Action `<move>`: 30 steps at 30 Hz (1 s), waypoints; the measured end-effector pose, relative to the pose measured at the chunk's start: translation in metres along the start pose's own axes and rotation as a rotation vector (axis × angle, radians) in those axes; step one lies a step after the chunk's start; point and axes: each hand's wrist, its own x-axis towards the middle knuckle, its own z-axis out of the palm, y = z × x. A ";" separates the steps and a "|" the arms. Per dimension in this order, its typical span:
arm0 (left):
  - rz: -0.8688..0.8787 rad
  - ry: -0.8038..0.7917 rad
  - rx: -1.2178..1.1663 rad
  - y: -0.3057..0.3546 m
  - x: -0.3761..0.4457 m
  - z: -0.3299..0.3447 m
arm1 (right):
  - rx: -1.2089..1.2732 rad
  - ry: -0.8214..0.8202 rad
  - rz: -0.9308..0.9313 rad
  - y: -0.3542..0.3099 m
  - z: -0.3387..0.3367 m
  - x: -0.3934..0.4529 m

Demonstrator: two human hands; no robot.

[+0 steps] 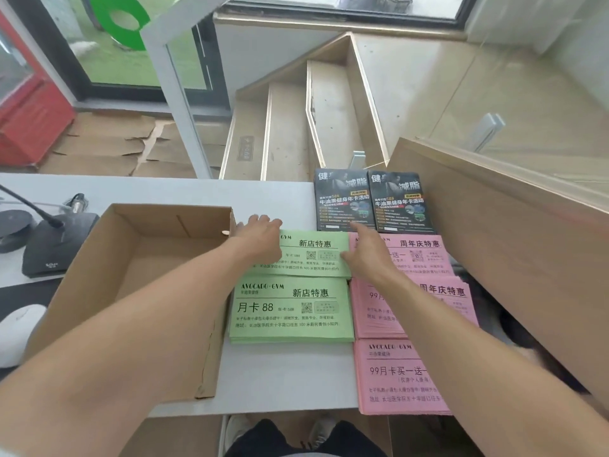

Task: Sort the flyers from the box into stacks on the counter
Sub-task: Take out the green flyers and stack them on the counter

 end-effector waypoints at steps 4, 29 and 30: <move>-0.008 -0.036 -0.083 0.002 -0.002 -0.001 | 0.107 -0.018 0.058 -0.004 0.001 -0.008; -0.293 0.618 -0.421 -0.149 -0.128 0.011 | 0.213 -0.274 -0.169 -0.092 0.072 -0.081; -0.328 0.609 -0.420 -0.162 -0.136 0.018 | 0.205 -0.299 -0.175 -0.098 0.083 -0.088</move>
